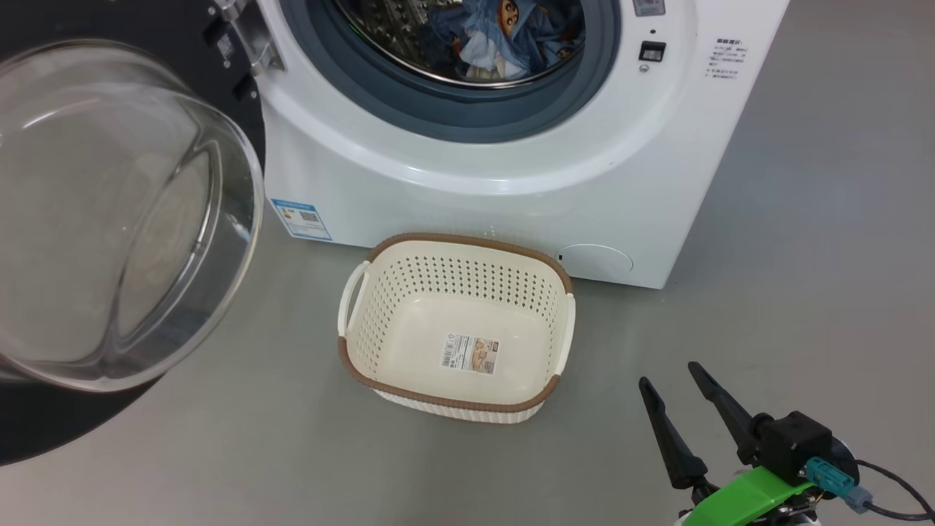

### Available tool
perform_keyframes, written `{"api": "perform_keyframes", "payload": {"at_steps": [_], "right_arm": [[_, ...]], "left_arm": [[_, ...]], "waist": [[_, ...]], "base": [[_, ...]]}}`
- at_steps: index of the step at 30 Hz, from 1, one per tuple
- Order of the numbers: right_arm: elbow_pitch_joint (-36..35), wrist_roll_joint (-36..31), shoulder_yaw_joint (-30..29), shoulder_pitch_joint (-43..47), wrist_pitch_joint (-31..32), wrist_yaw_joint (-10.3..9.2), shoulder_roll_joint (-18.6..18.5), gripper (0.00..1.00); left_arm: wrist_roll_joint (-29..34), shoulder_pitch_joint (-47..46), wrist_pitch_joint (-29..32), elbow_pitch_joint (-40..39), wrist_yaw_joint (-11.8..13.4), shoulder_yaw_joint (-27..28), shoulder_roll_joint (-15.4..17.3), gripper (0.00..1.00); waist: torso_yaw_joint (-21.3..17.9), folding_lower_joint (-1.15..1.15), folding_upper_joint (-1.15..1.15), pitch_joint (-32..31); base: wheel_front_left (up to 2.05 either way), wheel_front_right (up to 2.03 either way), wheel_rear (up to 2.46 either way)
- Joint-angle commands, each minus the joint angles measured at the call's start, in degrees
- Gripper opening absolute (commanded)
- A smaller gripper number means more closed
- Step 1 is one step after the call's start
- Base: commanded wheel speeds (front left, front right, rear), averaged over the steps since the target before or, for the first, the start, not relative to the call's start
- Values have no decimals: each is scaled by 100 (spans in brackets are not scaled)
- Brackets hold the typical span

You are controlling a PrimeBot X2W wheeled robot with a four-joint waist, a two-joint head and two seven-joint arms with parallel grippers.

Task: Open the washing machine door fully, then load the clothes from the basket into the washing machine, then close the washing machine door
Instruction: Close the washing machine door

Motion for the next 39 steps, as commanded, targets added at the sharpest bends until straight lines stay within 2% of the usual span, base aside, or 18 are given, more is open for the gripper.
{"api": "perform_keyframes", "payload": {"at_steps": [1,9,24,30,39], "right_arm": [[-177,-49,109,-155,4,9,-24,100],[-187,-49,96,-165,18,9,3,100],[-119,10,110,-151,44,9,28,100],[-72,53,116,-147,32,9,19,100],[12,94,194,-144,20,9,55,100]], "left_arm": [[-44,-134,-16,-97,-48,106,380,0],[-195,-178,282,-19,-111,46,277,0],[-860,321,2030,-705,-70,-126,-23,0],[-1089,580,2632,-1141,78,-207,-158,0],[-1581,1133,3716,-2223,491,-383,-531,0]], "waist": [[-43,0,0,57],[-24,0,0,73],[63,0,0,37],[72,0,0,29],[71,0,0,-16]], "base": [[0,0,0],[0,0,0],[0,0,0],[0,0,0],[0,0,0]]}}
